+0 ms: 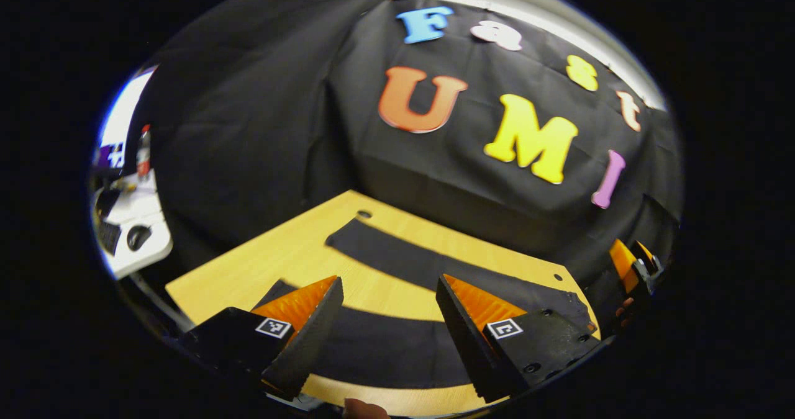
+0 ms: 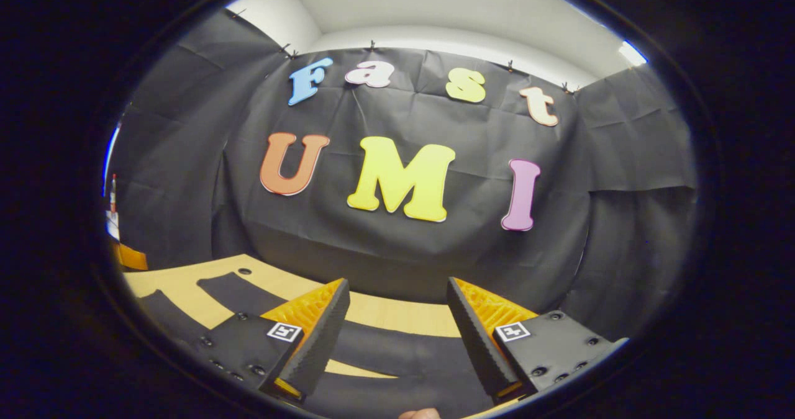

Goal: Grasp the waist and the cuffs of the jeans and fold them to make the two legs overlap; first hold the waist and fold one-third of the jeans toward the cuffs, then hold the cuffs and fold the remaining one-third in the same direction to finish folding.

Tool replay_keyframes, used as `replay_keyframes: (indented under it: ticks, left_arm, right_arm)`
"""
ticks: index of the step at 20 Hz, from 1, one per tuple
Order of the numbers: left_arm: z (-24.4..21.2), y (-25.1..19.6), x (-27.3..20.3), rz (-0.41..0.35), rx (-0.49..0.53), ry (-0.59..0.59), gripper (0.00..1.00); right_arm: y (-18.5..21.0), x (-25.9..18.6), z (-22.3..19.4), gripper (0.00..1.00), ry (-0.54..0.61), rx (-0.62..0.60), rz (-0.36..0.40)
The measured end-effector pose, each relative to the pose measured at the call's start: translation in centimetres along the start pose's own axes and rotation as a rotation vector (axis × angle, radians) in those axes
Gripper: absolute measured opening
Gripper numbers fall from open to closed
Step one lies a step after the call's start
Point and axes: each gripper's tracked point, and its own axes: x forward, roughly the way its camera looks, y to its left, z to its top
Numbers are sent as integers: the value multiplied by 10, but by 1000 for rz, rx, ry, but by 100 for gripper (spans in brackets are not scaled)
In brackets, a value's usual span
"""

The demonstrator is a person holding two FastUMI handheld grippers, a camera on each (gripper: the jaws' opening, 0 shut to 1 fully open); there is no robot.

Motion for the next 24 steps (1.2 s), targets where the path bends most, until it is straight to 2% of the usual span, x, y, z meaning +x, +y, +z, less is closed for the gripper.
replay_keyframes:
  ticks: [2, 3, 4, 6, 9, 11, 18, 22, 23, 24]
  left_arm:
    - [-36, 42, -2, 109, -289, 148, 99]
    - [-48, 63, -5, 171, -375, 175, 99]
    - [-56, 80, -7, 215, -418, 187, 99]
    - [-65, 100, -8, 257, -522, 235, 100]
    - [-95, 122, 0, 317, -797, 312, 99]
    - [-100, 129, 9, 338, -898, 334, 99]
    - [-80, 127, 54, 295, -907, 269, 100]
    - [-78, 121, 71, 276, -829, 265, 100]
    - [-78, 116, 73, 250, -829, 271, 87]
    - [-79, 112, 75, 230, -849, 283, 91]
  right_arm:
    - [-15, 0, -2, 96, 10, 15, -28]
    - [-22, 0, -2, 96, 18, 20, -47]
    - [-30, -1, -3, 96, 21, 22, -68]
    - [-45, -2, 0, 97, 19, 21, -105]
    - [-59, -1, -1, 97, 29, -2, -139]
    - [-69, -2, 3, 96, 25, -4, -160]
    - [-109, -6, -8, 96, 56, 32, -257]
    - [-132, -10, -28, 96, 104, 74, -310]
    - [-137, -12, -33, 96, 120, 89, -322]
    - [-142, -12, -41, 97, 139, 109, -331]
